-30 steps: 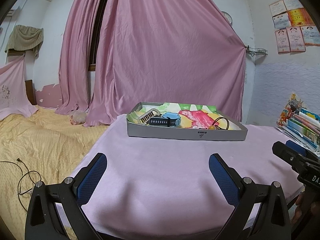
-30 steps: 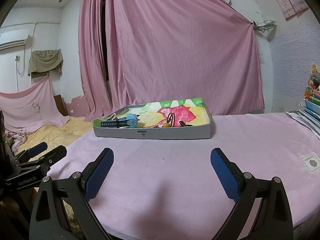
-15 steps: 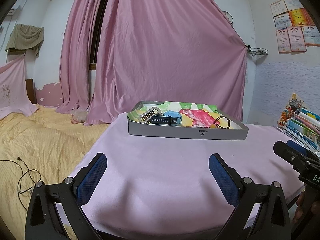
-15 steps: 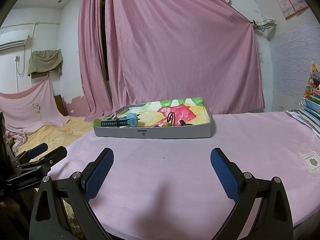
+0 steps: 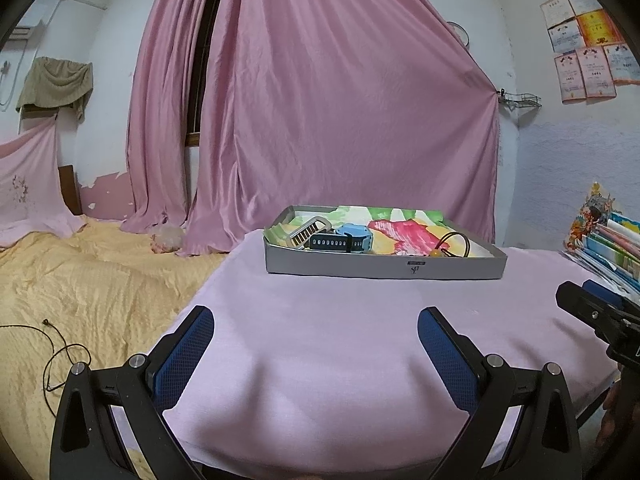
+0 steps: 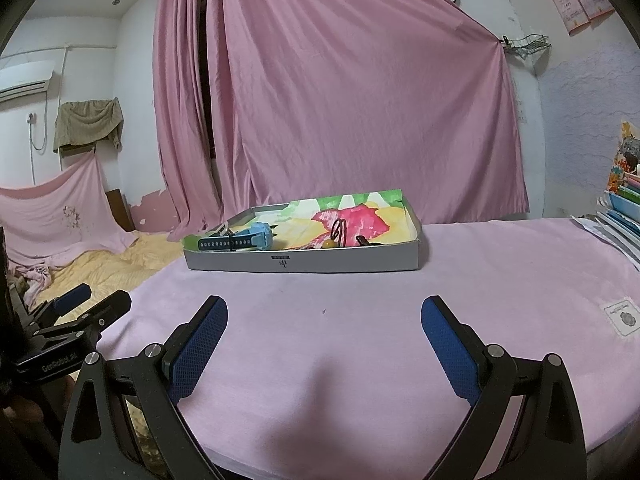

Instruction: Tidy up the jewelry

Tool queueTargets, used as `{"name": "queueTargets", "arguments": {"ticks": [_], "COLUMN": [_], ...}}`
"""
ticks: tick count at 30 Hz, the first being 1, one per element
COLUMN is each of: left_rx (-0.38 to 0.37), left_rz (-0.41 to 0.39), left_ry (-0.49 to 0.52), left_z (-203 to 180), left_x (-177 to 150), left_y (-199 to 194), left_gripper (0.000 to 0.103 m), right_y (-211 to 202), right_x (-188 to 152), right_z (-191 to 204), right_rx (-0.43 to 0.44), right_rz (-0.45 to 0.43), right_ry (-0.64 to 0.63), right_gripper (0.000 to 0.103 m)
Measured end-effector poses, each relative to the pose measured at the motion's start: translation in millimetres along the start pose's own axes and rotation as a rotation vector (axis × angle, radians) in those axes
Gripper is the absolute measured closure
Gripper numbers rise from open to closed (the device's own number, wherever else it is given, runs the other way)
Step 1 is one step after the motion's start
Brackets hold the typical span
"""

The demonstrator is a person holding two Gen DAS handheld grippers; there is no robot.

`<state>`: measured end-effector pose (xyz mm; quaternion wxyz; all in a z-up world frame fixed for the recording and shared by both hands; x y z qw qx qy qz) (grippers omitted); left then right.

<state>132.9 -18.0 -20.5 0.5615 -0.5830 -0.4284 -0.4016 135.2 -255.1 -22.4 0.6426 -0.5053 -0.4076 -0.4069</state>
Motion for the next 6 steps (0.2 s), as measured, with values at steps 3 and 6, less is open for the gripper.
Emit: {"name": "queueTargets", "arguments": {"ticks": [3,6], "left_rx": [0.011,0.012], "left_rz": [-0.012,-0.008], "left_ry": [0.005,0.006], "left_z": [0.7,1.4], "left_x": [1.5,1.2], "left_y": [-0.5,0.2], "left_gripper": [0.001,0.001], "right_y": [0.5,0.6], "right_x": [-0.4,-0.5], "right_z": [-0.8,-0.6], "right_rx": [-0.001,-0.001], "right_rz": [0.002,0.003], "right_ry": [-0.001,0.000], "right_gripper": [0.008,0.008]}}
Point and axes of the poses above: each gripper's, at about its wrist camera, not at the fingertips, and y roughly the way its jaws point, z to its left, x to its top, the point moved 9 cm from there along y, roughly the way its jaws point
